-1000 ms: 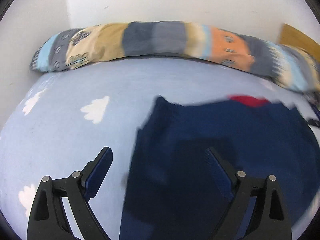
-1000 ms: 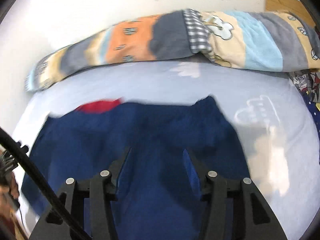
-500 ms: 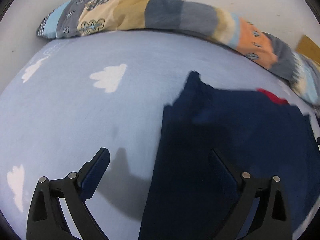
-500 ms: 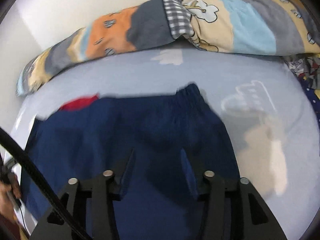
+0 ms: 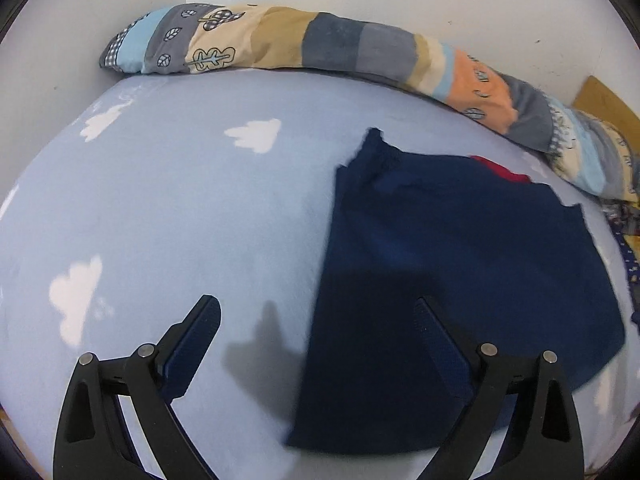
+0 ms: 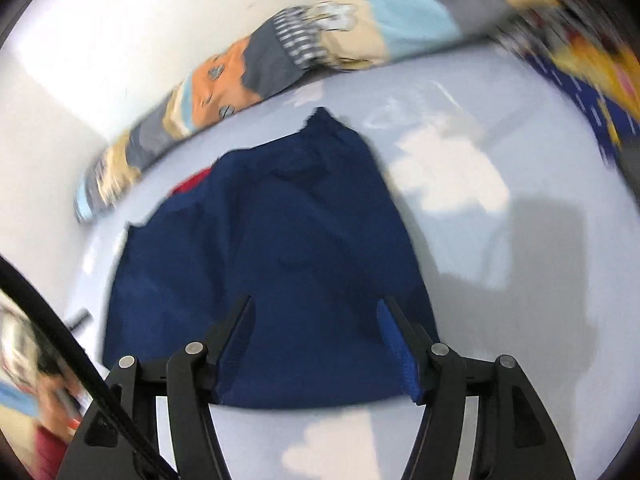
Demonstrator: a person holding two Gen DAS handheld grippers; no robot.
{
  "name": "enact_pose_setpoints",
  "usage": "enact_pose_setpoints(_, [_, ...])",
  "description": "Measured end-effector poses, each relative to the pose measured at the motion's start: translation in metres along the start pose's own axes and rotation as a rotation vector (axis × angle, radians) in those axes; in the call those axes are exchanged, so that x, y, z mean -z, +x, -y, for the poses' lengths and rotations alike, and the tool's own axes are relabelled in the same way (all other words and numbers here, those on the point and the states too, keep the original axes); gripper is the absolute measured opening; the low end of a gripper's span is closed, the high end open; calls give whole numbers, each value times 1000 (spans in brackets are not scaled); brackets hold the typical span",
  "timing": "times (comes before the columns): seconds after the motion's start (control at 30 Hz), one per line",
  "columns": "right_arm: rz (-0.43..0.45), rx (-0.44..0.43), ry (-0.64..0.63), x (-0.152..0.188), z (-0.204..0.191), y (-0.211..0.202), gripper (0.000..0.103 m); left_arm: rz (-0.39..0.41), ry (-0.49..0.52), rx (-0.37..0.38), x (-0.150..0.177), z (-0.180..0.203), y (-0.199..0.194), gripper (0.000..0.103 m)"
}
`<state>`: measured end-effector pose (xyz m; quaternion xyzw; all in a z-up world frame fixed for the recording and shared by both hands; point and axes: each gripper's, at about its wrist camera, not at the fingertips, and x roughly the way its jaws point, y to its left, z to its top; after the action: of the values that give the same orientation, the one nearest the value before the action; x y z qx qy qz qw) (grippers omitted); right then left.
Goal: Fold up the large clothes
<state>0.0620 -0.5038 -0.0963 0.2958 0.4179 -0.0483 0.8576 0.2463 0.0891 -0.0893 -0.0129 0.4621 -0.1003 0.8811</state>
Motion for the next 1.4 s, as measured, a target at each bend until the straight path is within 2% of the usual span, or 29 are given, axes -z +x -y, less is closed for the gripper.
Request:
enact_pose_setpoints(0.13, [-6, -28, 166, 25, 26, -17, 68, -14, -48, 43, 33, 22, -25, 97])
enact_pose_setpoints(0.2, [-8, -28, 237, 36, 29, -22, 68, -41, -19, 44, 42, 47, -30, 97])
enact_pose_setpoints(0.23, [-10, -28, 257, 41, 29, -24, 68, -19, 8, 32, 48, 60, -41, 97])
enact_pose_setpoints(0.3, [-5, -32, 247, 49, 18, -29, 68, 5, 48, 22, 54, 82, -53, 97])
enact_pose_setpoints(0.37, [-5, -47, 233, 56, 2, -29, 68, 30, 93, 43, 60, 109, -63, 97])
enact_pose_setpoints(0.47, [10, -49, 175, 65, -37, -17, 68, 63, 134, 12, 62, 132, -56, 97])
enact_pose_setpoints(0.5, [4, -45, 145, 66, -52, -8, 65, 64, 124, -13, 64, 136, -48, 97])
enact_pose_setpoints(0.53, [-6, -44, 112, 68, -66, 1, 57, 67, 106, -18, 67, 135, -43, 97])
enact_pose_setpoints(0.6, [-31, -38, 18, 72, -96, 25, 46, 36, 74, -2, 68, 129, -22, 97])
enact_pose_setpoints(0.67, [-39, -21, -29, 74, -108, 43, 46, -2, 88, -19, 68, 121, -4, 97])
enact_pose_setpoints(0.7, [-57, -20, -54, 74, -111, 56, 44, -4, 105, -25, 69, 115, 1, 97])
enact_pose_setpoints(0.77, [-95, 18, -72, 74, -103, 70, 37, -19, 157, -97, 73, 101, 14, 97])
enact_pose_setpoints(0.8, [-118, 49, -75, 73, -94, 76, 27, -26, 167, -113, 77, 90, 20, 97])
enact_pose_setpoints(0.87, [-134, 82, -42, 70, -71, 77, 9, -27, 159, -83, 77, 78, 21, 97])
enact_pose_setpoints(0.9, [-132, 95, 9, 67, -54, 72, 9, -27, 160, -93, 76, 77, 19, 97])
enact_pose_setpoints(0.97, [-114, 125, 58, 64, -44, 61, 9, -12, 132, -88, 72, 78, 12, 97])
enact_pose_setpoints(1.0, [-104, 110, 58, 64, -48, 56, 16, -2, 116, -72, 70, 78, 9, 97])
enact_pose_setpoints(1.07, [-83, 79, 1, 67, -71, 51, 16, 32, 69, -21, 66, 84, -1, 97])
enact_pose_setpoints(1.17, [-61, 74, -125, 77, -123, 58, 20, 72, 66, -2, 64, 102, -9, 97])
enact_pose_setpoints(1.2, [-65, 61, -151, 81, -137, 64, 26, 58, 80, 11, 66, 110, -6, 97])
enact_pose_setpoints(1.27, [-97, 60, -162, 91, -156, 84, 28, 23, 116, 12, 72, 119, 3, 97])
enact_pose_setpoints(1.33, [-135, 79, -116, 99, -155, 103, 28, -33, 185, -39, 82, 123, 18, 97])
enact_pose_setpoints(1.4, [-127, 96, -68, 105, -150, 110, 29, -21, 246, -78, 91, 122, 20, 97])
